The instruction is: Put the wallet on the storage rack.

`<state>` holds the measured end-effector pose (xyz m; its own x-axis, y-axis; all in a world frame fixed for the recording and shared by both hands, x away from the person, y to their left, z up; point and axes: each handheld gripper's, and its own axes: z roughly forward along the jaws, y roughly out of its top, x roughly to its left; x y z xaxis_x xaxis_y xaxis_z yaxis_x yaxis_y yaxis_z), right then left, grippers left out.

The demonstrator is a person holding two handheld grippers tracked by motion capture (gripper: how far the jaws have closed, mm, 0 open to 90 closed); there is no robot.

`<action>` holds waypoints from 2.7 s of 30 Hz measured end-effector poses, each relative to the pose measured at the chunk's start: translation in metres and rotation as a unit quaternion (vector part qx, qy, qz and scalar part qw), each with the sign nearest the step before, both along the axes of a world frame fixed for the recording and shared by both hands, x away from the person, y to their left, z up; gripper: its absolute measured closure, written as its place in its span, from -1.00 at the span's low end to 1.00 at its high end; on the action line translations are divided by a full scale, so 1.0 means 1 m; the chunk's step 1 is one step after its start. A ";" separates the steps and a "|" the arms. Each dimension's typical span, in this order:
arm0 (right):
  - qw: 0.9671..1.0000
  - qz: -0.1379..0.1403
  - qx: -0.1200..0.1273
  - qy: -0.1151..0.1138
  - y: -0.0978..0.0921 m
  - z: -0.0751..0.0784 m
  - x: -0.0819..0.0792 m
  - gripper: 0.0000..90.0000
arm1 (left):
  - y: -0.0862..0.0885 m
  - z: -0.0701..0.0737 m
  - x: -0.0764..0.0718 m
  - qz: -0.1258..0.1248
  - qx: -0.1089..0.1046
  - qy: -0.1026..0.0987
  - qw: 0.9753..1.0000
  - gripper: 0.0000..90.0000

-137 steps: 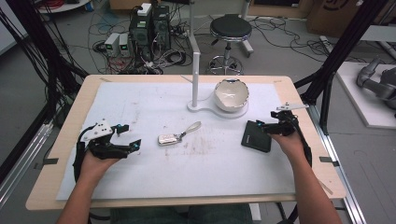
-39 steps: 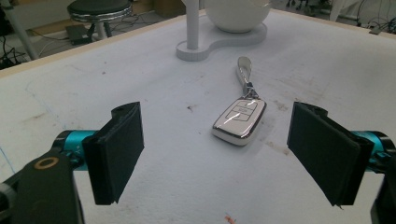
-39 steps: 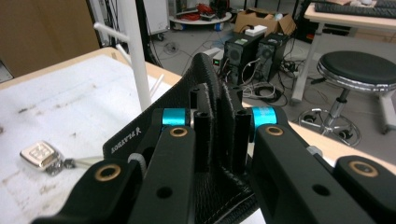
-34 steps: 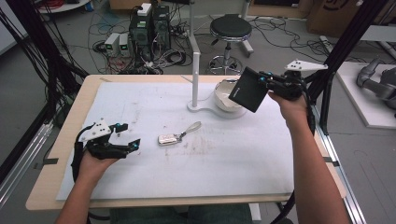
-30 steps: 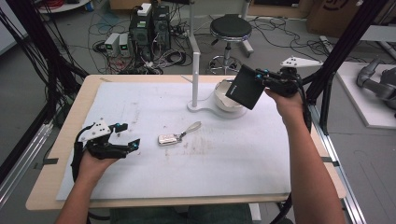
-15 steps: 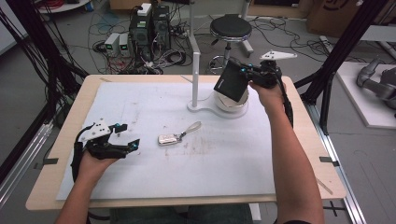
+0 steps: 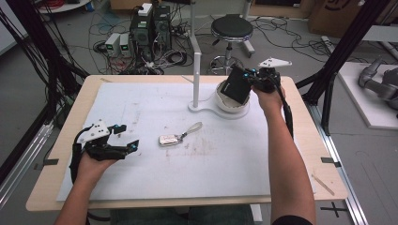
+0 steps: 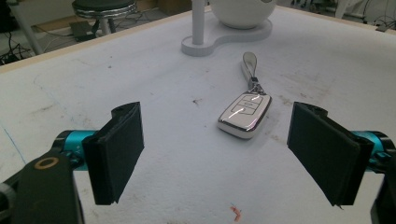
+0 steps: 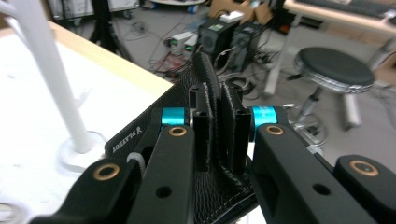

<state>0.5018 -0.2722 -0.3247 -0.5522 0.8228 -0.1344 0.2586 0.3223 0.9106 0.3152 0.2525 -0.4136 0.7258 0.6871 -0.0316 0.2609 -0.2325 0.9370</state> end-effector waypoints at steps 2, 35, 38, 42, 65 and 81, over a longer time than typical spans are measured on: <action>1.000 -0.005 0.002 -0.010 -0.001 -0.004 0.000 0.87 | 0.000 0.000 0.000 0.001 -0.001 -0.001 1.000 -0.59; 0.997 -0.017 -0.058 -0.048 0.023 -0.018 -0.004 0.87 | -0.001 0.000 0.000 -0.001 0.000 -0.002 1.000 -0.59; 0.995 -0.015 -0.075 -0.057 0.025 -0.018 -0.004 0.86 | -0.001 0.000 0.000 -0.002 0.000 -0.003 1.000 -0.59; 0.994 -0.009 -0.090 -0.063 0.026 -0.017 -0.002 0.86 | -0.001 0.000 0.000 -0.002 0.000 -0.002 1.000 -0.59; 0.988 -0.012 -0.125 -0.093 0.030 -0.022 -0.003 0.85 | -0.002 -0.001 0.000 -0.005 0.000 -0.004 1.000 -0.59; 0.994 -0.029 -0.089 -0.056 0.022 -0.048 -0.015 0.06 | -0.006 -0.001 0.001 -0.012 0.003 -0.001 1.000 -0.59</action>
<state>0.4870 -0.2499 -0.3723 -0.4771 0.8109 -0.3388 0.1811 0.4680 0.8650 0.3161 0.2468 -0.4147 0.7420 0.6699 -0.0265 0.2536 -0.2438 0.9361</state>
